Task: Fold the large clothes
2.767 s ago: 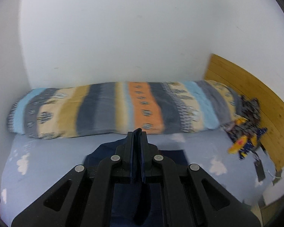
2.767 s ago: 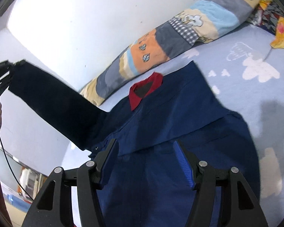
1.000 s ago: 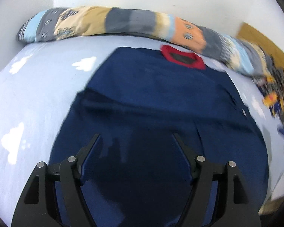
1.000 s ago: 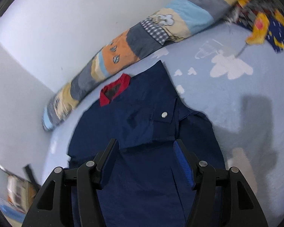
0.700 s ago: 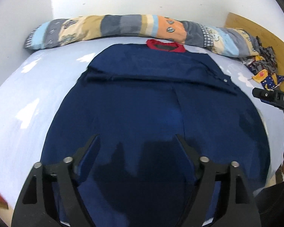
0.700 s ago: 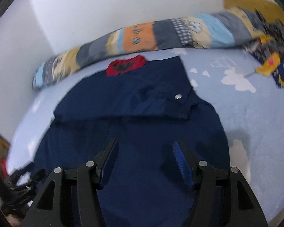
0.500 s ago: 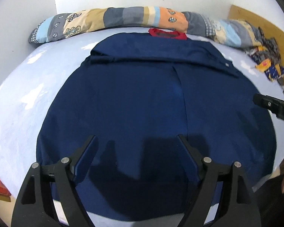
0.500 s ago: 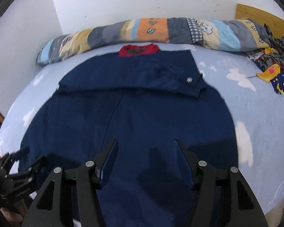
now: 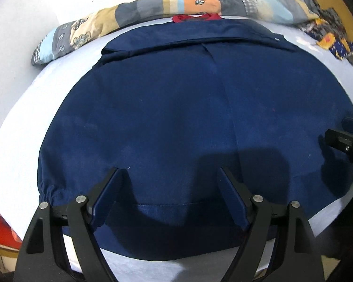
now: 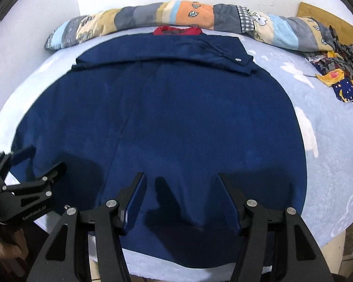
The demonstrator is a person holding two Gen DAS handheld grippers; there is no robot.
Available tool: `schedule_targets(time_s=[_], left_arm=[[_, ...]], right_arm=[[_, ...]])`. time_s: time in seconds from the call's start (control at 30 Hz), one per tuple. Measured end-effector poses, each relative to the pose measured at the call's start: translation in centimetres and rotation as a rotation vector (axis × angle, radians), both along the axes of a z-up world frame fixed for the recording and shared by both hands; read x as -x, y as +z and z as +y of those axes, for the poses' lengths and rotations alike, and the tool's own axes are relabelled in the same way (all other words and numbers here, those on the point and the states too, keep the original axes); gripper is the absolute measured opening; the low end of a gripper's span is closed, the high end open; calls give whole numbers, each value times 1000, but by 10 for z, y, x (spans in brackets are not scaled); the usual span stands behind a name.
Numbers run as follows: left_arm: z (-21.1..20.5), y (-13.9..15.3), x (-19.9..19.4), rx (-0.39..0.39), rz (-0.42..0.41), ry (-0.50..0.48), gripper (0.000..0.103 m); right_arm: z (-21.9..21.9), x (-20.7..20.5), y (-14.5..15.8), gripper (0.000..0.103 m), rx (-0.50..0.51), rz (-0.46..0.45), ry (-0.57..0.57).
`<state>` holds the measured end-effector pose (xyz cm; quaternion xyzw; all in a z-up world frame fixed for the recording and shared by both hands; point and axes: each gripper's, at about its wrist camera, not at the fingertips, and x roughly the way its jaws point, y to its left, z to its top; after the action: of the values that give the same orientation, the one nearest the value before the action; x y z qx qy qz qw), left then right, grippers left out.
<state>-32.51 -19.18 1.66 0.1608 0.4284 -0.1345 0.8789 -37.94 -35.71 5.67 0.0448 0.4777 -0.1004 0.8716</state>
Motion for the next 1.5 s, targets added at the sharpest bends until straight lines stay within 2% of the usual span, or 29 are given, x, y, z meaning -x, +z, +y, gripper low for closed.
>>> schedule_targets(time_s=[0.17,0.4,0.97,1.5], left_arm=[[1,-3,4,-10,-28,-17,86],[1,-4,6,-16,-36,-28,87],[5,-6,5,5,-35,-18,95],[9,-8,5,22,-44,-9,99]], right_arm=[[-2,2,-16,63,6,42,-12],[7,7,-23,70,68,38,7],[5,6,-28,81,101,29,-12],[4,7,-28,83,120,20,-4]])
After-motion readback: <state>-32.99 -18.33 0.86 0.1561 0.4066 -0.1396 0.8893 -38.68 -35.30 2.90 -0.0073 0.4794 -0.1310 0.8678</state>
